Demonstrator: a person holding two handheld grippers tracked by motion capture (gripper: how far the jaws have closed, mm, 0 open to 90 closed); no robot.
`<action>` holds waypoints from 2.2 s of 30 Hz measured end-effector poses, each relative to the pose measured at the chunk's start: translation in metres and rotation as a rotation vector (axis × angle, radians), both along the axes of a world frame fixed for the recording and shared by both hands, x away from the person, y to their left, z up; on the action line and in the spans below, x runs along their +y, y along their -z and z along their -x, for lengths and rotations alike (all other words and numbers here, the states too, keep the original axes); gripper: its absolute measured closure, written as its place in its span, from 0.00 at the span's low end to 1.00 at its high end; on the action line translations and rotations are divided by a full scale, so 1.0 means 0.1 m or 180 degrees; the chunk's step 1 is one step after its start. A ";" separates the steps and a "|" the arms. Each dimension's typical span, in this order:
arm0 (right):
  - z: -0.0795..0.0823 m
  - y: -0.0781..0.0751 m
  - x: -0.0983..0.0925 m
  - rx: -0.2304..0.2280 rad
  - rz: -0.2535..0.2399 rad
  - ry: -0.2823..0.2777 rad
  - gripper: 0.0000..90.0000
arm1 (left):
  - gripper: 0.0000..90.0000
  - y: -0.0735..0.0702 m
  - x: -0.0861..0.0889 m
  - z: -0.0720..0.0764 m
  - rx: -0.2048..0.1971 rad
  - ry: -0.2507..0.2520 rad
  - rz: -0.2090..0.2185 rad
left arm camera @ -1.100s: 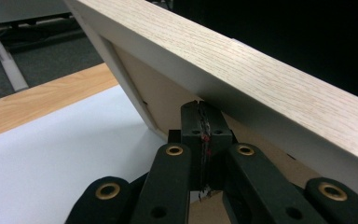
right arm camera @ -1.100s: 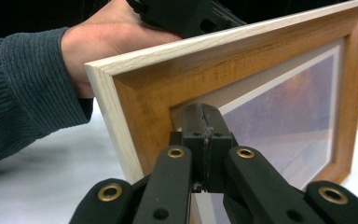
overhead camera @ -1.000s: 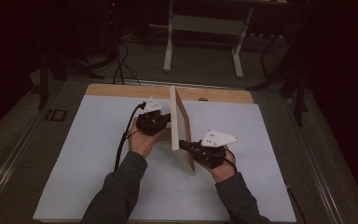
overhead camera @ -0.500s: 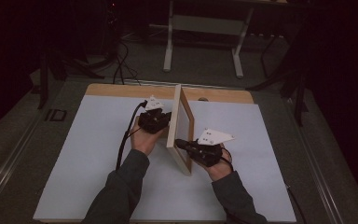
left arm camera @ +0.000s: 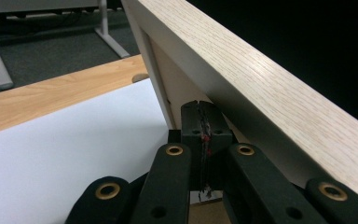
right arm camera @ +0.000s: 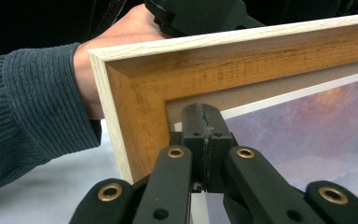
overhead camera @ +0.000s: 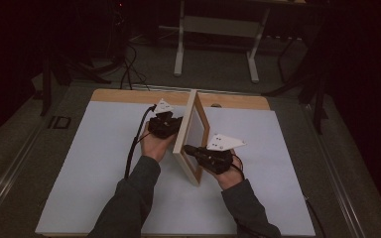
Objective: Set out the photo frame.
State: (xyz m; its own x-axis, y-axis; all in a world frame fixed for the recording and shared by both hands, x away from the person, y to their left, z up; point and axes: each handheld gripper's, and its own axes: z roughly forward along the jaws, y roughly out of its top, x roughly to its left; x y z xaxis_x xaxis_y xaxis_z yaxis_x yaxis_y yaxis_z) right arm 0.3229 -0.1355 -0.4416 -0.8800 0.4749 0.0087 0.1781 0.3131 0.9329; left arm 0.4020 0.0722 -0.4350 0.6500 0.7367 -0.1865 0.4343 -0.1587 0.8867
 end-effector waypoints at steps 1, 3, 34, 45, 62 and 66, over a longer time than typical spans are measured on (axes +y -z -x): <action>0.00 0.00 0.00 0.0000 0.0000 0.0000 1.00 | 1.00 0.00 0.00 0.00 0.0000 0.0000 0.0000; -0.01 0.00 0.02 0.0015 -0.0010 0.0003 1.00 | 1.00 0.00 0.02 -0.02 0.0006 0.0015 0.0008; -0.01 -0.01 0.03 -0.0039 0.0062 0.0042 0.98 | 0.93 0.00 0.08 -0.01 0.0002 0.0023 0.0006; -0.02 -0.01 -0.05 -0.0045 0.0070 0.0088 0.95 | 0.87 -0.10 0.18 0.05 -0.0037 -0.0012 0.0079; -0.04 0.01 -0.20 0.0014 0.0064 0.0144 0.93 | 0.85 -0.10 0.37 0.19 -0.0054 0.0007 0.0117; -0.05 0.03 -0.23 0.0025 0.0059 0.0170 0.93 | 0.85 -0.11 0.38 0.23 -0.0059 0.0026 0.0121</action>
